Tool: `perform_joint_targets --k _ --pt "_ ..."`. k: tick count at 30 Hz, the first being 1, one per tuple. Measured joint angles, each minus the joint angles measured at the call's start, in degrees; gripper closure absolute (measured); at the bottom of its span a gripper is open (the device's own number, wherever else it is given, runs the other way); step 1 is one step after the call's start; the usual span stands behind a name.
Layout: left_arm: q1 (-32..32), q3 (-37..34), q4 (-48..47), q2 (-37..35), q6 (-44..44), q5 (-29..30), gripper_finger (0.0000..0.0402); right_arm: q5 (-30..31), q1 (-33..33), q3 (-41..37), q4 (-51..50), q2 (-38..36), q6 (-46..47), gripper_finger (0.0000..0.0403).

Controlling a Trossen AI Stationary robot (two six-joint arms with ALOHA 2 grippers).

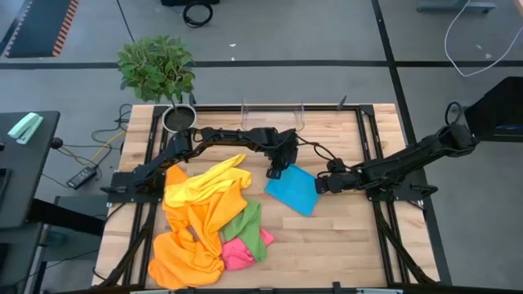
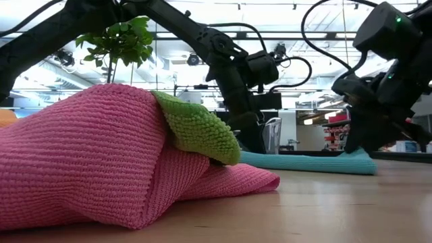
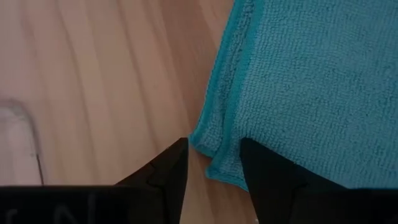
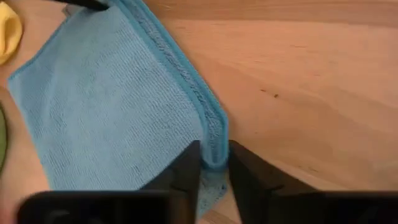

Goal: Fold microfiber towels
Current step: Fold the blue towel

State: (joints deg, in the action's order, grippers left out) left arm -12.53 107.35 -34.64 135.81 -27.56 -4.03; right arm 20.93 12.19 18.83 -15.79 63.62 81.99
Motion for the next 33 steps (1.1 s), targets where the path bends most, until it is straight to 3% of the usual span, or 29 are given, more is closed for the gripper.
perform_joint_targets --k 3,5,17,23,33 --pt "0.0 0.0 -0.06 -0.07 1.52 0.15 0.0245 0.03 0.0 0.02 1.23 -0.01 -2.21 0.0382" --pt "0.21 0.0 -0.06 -0.15 1.99 0.19 0.0246 0.07 0.28 0.0 2.31 -0.27 -4.35 0.0393" --pt "0.44 0.0 1.51 -1.13 -1.72 -3.81 0.0252 0.16 4.52 0.04 5.22 -1.34 -6.4 0.0396" --pt "0.37 0.11 7.41 -0.28 1.87 -3.76 0.0252 -0.22 4.5 0.04 5.34 -1.33 -6.08 0.0396" --pt "-0.09 0.15 6.17 1.88 5.88 -4.23 0.026 -0.44 4.5 0.07 6.57 -1.31 -6.11 0.0397"
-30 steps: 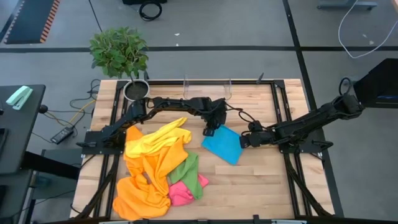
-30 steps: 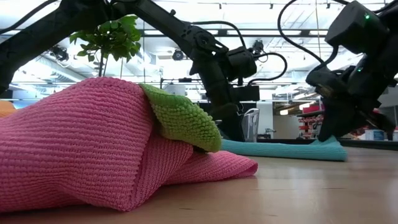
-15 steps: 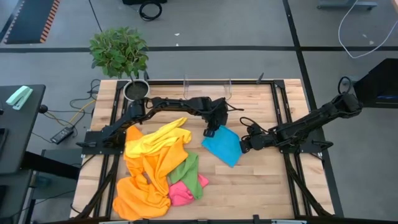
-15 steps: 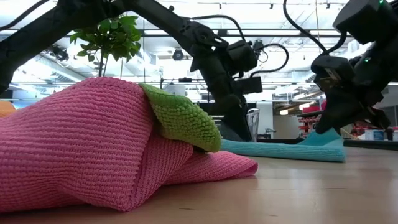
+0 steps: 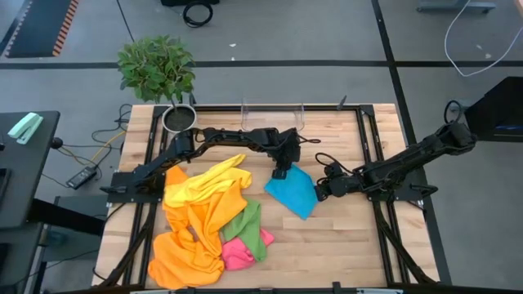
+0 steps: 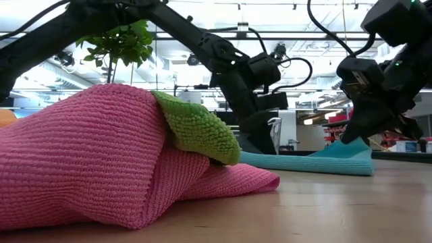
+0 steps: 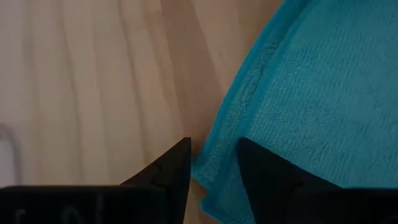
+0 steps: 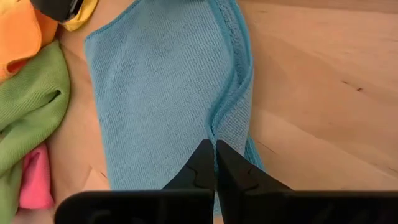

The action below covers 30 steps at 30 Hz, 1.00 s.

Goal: Fold microfiber towels
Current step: Fold the blue towel

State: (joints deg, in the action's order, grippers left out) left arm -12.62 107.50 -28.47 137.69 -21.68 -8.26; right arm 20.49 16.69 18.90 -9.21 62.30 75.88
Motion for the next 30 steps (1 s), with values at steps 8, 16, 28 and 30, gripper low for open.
perform_joint_targets --k 8,16,28,30 --pt "0.09 0.02 -0.15 0.04 1.08 0.06 0.0338 -0.01 0.0 0.02 0.19 0.0 -0.11 0.0397" --pt "0.09 -0.2 -0.76 -1.06 1.58 0.7 0.0381 2.1 0.0 0.02 0.1 0.0 -0.48 0.0398" --pt "-0.77 -0.13 -8.78 -7.23 2.75 -1.03 0.0388 4.42 2.23 0.12 2.23 -4.91 0.74 0.0398" --pt "-0.77 -0.13 -12.03 -7.23 3.13 -1.91 0.0394 5.52 3.16 0.49 2.94 -5.88 2.18 0.0398"
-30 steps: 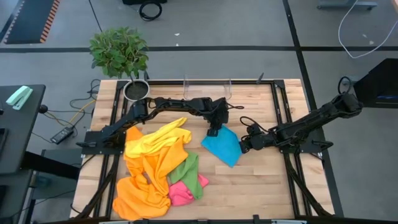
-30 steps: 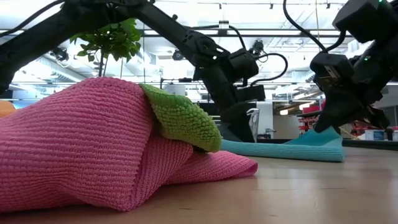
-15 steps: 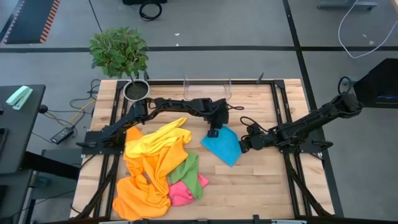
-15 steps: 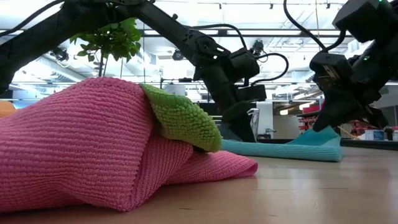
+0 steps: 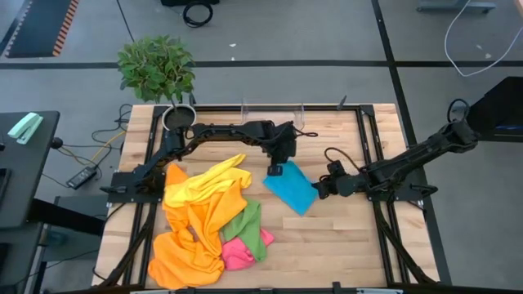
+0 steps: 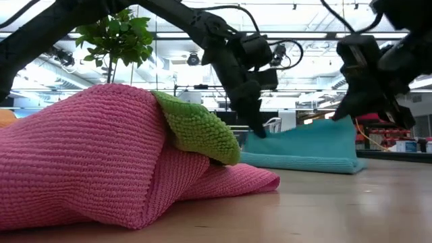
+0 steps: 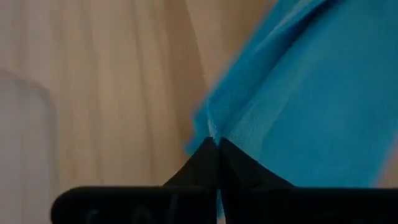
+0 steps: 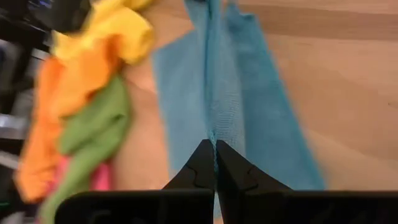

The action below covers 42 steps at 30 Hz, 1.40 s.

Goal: Fold microfiber towels
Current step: Fold the blue towel

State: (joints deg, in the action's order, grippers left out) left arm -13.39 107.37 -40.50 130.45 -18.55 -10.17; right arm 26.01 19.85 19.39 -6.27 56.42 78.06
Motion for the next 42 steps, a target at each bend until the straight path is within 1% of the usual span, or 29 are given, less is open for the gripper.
perform_joint_targets --k 4,10,15,20,23,26,30,32,35,37,39,42 --pt "0.55 0.03 -6.18 -0.03 0.43 -3.65 0.0389 1.73 2.56 2.22 2.46 0.8 2.16 0.0398" --pt "1.96 0.04 -10.93 -2.24 1.88 -6.18 0.0395 3.34 6.83 6.91 2.82 6.4 4.9 0.0398" --pt "3.63 0.07 -15.71 -4.65 2.5 -6.15 0.0388 3.78 9.55 11.75 2.76 12.34 6.06 0.0398" --pt "5.31 0.08 -21.23 -7.02 3.98 -6.23 0.0395 4.16 11.37 15.75 2.78 16.34 6.6 0.0398" --pt "6.71 0.09 -23.61 -7.71 5.79 -6.86 0.039 4.19 12.17 16.81 2.72 17.06 7.07 0.0398" --pt "8.5 0.09 -27.08 -8.15 6.41 -9.77 0.0387 4.23 13.45 17.32 2.81 17.34 8.69 0.0398" --pt "11.36 0.11 -30.33 -8.22 6.34 -13.08 0.0395 4.39 15.78 17.8 3.7 17.54 11.5 0.0398" --pt "12.6 0.17 -30.59 -8.22 6.0 -14.19 0.0393 4.43 16.6 17.8 4.96 18.25 12.78 0.0398" --pt "13.57 0.15 -30.08 -8.2 5.41 -14.04 0.0385 5.06 17.45 17.76 5.46 19.7 14.89 0.0398" --pt "13.63 0.1 -29.2 -8.2 4.55 -13.56 0.0387 5.28 17.6 17.75 4.82 20.55 15.77 0.0398" --pt "13.26 0.04 -27.4 -8.17 4.07 -11.61 0.0394 5.41 17.48 17.73 3.48 21.34 16.76 0.0398" --pt "11.75 0.02 -22.78 -7.96 3.77 -9.15 0.0394 5.72 17.36 17.69 -1.37 21.98 19.53 0.0398"
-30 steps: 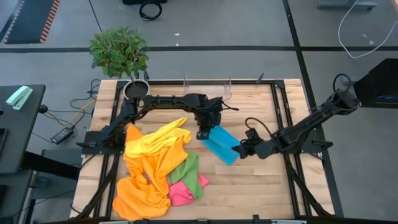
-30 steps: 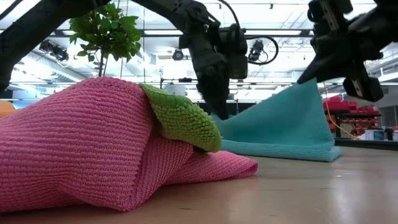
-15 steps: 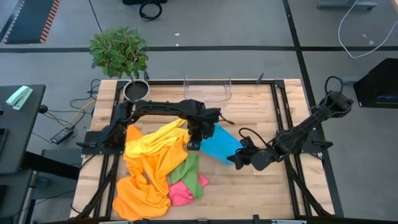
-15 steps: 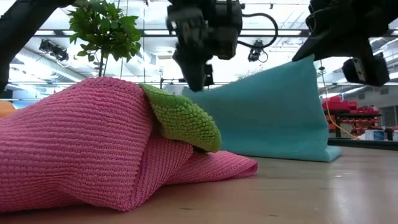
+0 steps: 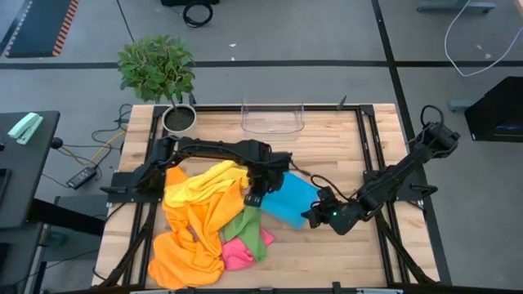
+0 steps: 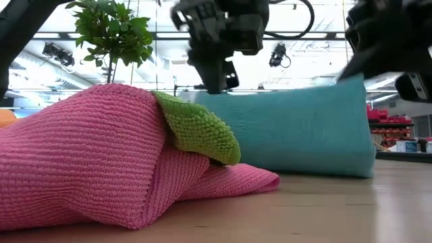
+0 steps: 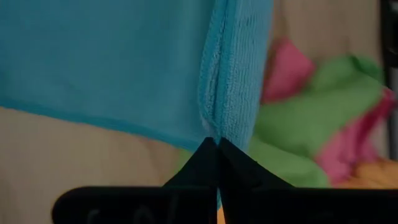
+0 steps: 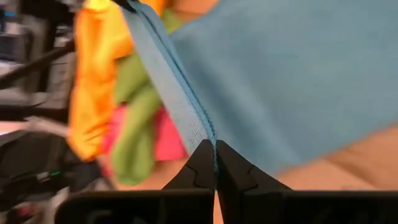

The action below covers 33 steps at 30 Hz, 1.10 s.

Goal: Fold microfiber towels
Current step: Fold the blue towel

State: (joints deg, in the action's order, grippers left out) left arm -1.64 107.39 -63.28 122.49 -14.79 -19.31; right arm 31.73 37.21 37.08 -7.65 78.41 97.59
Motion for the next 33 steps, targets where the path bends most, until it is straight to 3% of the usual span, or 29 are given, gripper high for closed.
perform_joint_targets --k 11,20,33 --pt "-4.66 -0.04 12.3 1.89 -0.63 2.08 0.0391 1.06 -2.0 -0.03 -18.75 -0.19 6.96 0.0398" --pt "-5.82 -0.04 18.06 4.75 -0.81 8.46 0.0392 0.44 -8.37 -0.11 -23.38 0.31 1.25 0.0398" --pt "-7.23 0.04 19.61 6.11 0.69 8.58 0.0393 -3.77 -12.48 -0.69 -26.64 0.72 -3.5 0.0398"
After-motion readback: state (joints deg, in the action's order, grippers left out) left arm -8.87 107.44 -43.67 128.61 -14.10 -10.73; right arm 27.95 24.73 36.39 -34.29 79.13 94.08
